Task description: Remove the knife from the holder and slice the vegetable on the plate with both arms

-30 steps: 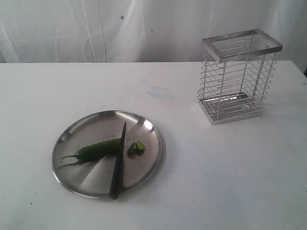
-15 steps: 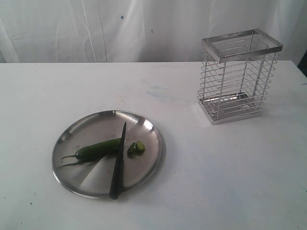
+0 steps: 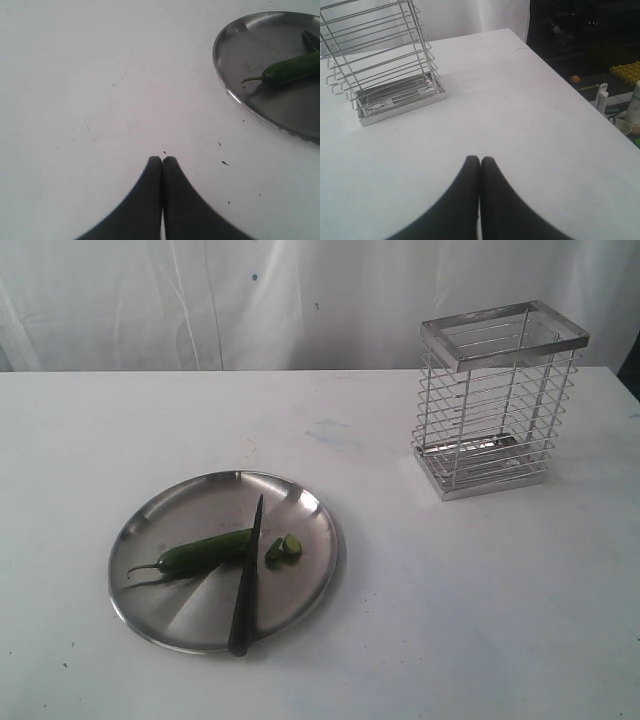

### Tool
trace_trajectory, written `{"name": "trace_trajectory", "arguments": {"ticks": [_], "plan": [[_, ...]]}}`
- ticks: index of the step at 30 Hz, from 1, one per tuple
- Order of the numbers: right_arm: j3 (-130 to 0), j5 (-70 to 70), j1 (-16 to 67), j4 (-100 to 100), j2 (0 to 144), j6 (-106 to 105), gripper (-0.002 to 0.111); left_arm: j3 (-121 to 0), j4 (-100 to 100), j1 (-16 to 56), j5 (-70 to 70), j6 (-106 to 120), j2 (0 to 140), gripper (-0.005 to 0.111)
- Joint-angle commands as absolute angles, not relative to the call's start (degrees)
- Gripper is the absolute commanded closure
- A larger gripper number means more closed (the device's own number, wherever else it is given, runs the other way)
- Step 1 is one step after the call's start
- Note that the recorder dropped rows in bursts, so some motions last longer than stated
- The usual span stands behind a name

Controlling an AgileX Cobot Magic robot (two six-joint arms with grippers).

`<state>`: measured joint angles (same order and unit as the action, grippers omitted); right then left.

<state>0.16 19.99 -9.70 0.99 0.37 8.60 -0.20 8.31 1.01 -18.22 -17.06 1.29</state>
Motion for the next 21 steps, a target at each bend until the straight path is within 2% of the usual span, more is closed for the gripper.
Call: {"name": "trace_trajectory", "arguments": {"ticks": [1, 21], "plan": [[0.0, 19.6, -9.7, 0.9, 0.0, 8.8, 0.108, 0.0, 7.5, 1.4, -19.7, -17.2, 1.3, 0.107], [0.0, 19.6, -9.7, 0.9, 0.0, 8.8, 0.108, 0.0, 7.7, 1.4, -19.6, -16.7, 1.3, 0.107]]}}
